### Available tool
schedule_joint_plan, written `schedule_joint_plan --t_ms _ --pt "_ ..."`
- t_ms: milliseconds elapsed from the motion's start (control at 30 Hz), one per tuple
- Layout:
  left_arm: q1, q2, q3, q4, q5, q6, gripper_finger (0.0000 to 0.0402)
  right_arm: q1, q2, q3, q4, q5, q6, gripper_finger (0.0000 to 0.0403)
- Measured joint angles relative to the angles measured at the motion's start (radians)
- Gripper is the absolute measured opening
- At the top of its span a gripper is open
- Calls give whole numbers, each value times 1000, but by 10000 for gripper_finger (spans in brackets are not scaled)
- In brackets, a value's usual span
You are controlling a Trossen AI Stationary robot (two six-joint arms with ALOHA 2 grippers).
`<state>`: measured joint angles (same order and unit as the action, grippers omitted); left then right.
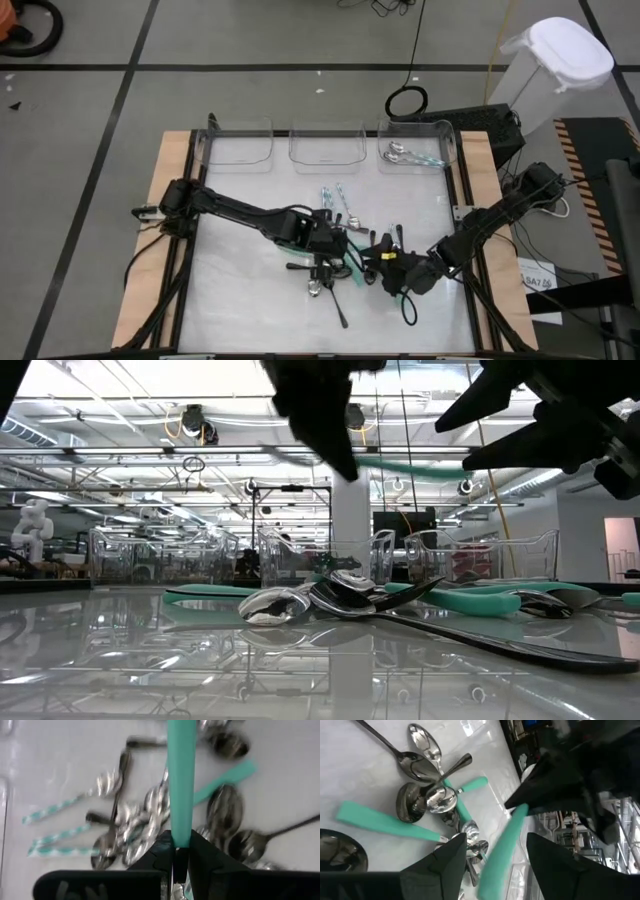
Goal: Sort silverware by color (type)
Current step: Put the green spoon into the center transparent bin
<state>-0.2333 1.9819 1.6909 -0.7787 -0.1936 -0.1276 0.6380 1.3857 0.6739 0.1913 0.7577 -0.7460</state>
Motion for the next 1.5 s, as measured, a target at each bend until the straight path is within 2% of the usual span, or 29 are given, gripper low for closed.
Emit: schedule_joint_plan --t_ms 200,367,567,867,1267,1500 --pt "1 -14 -1 6 53 24 31 5 0 0 1 6 -41 203" --pt "2 -23 0 43 97 29 31 19 0 0 21 54 -84 199" --pt "4 -22 0 90 167 32 31 33 0 0 21 59 -121 157" --pt "7 -21 0 85 172 10 31 38 -1 0 29 62 -137 102" --pt "17 -21 0 138 233 1 31 52 0 0 97 53 -198 129" --pt "16 -21 0 135 260 -3 31 52 0 0 98 53 -209 101"
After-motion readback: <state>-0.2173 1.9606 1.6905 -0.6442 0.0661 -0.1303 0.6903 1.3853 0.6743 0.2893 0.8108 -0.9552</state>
